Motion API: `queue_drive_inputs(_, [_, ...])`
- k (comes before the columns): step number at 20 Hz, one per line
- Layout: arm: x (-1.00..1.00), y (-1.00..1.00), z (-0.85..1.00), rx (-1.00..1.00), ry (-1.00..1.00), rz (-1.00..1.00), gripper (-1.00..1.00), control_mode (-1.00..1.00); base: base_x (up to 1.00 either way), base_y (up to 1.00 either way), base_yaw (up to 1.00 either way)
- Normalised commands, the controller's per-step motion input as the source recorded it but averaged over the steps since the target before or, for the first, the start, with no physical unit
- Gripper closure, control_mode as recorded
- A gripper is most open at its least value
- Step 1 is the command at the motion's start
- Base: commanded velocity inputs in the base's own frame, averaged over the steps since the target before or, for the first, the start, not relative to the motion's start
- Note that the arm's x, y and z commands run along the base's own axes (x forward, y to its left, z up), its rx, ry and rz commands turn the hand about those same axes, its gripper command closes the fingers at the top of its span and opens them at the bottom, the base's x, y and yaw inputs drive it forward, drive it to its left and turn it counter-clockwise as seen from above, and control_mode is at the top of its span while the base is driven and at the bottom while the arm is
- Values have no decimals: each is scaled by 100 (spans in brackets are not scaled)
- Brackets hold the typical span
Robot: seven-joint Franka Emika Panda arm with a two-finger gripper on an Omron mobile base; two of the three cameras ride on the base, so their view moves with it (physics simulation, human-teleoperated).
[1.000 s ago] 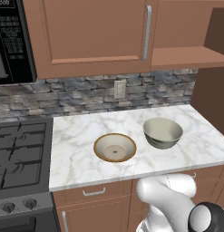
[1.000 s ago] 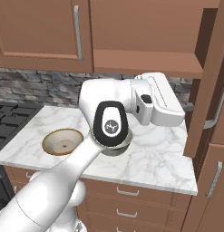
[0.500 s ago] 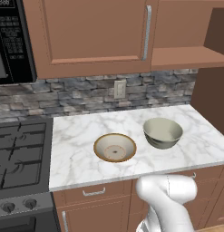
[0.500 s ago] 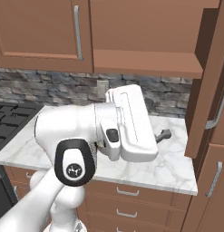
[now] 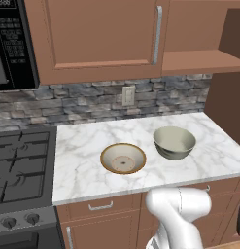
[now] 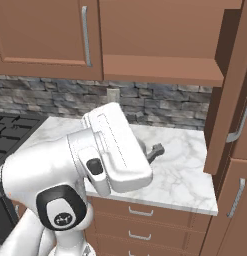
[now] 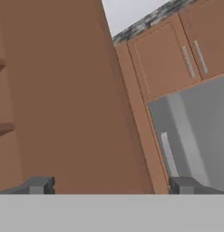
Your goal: Open the cabinet. Pick the bowls from the counter and place them in the cabinet. Then close the cabinet.
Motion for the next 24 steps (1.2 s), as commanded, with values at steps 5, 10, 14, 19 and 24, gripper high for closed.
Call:
queue_drive_inputs(5, [-8,57,29,-12,10,38,-100,-100,0,0,0])
queue_drive_inputs(10, [-6,81,-1,-3,4,29,-100,-100,0,0,0])
queue_drive_inputs(14, [-3,95,-13,0,-4,14,-100,-100,0,0,0])
queue_drive_inputs(19, [0,96,-2,0,0,11,-100,-100,0,0,0])
queue_drive_inputs(24, [4,79,0,-1,0,9,-100,-100,0,0,0])
